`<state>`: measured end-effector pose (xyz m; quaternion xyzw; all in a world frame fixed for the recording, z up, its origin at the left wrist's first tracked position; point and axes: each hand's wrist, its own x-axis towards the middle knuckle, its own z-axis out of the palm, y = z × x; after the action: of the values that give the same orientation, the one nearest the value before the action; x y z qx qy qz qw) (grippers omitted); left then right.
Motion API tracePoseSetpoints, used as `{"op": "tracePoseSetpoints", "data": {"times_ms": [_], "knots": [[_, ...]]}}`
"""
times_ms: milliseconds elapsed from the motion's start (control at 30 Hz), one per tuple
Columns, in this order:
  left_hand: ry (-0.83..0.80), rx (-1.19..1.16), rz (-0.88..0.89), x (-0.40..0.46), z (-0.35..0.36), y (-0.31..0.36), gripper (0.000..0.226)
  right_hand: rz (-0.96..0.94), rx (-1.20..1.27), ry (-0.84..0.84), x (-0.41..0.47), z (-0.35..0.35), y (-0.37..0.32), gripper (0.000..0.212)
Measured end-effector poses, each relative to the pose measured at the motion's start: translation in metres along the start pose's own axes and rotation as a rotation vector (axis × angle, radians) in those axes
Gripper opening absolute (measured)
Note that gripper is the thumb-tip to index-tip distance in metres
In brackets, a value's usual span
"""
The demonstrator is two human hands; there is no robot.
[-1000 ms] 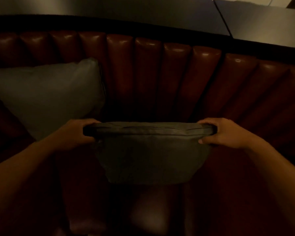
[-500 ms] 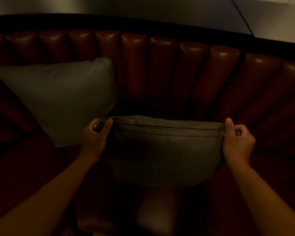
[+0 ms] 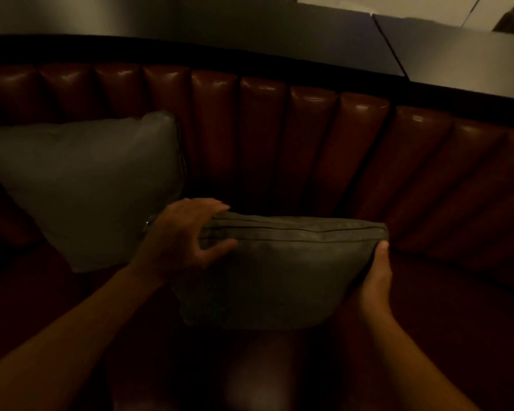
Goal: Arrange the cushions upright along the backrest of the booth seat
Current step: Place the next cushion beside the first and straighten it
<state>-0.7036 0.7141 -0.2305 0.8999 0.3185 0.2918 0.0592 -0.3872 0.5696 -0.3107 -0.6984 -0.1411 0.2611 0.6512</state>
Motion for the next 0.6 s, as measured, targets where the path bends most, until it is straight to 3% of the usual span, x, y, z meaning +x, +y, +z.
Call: {"op": "tracePoseSetpoints", "data": {"times_ms": [67,100,133,200,367,500,600], "knots": [[-0.36,0.033,-0.034,0.023,0.013,0.021,0.109,-0.038,-0.089,0.03,-0.007,0.007,0.003,0.085],[-0.524,0.067,-0.084,0.031,0.023,0.028,0.121,-0.071,-0.116,0.045,-0.01,0.011,-0.001,0.072],[-0.638,0.099,-0.128,0.037,0.033,0.032,0.126,-0.102,-0.128,0.053,-0.01,0.015,-0.006,0.055],[-0.693,0.084,-0.211,0.045,0.044,0.033,0.12,-0.145,-0.145,0.037,-0.011,0.022,-0.017,0.027],[-0.422,-0.257,-0.3,0.043,0.031,0.012,0.042,-0.267,-0.135,-0.056,-0.016,0.042,-0.058,0.02],[-0.116,-0.441,-0.365,0.024,0.015,-0.011,0.05,-0.519,-0.198,-0.122,-0.025,0.073,-0.133,0.027],[-0.024,-0.676,-0.532,-0.006,0.016,-0.018,0.042,-0.771,-0.351,-0.378,-0.042,0.094,-0.184,0.041]]}}
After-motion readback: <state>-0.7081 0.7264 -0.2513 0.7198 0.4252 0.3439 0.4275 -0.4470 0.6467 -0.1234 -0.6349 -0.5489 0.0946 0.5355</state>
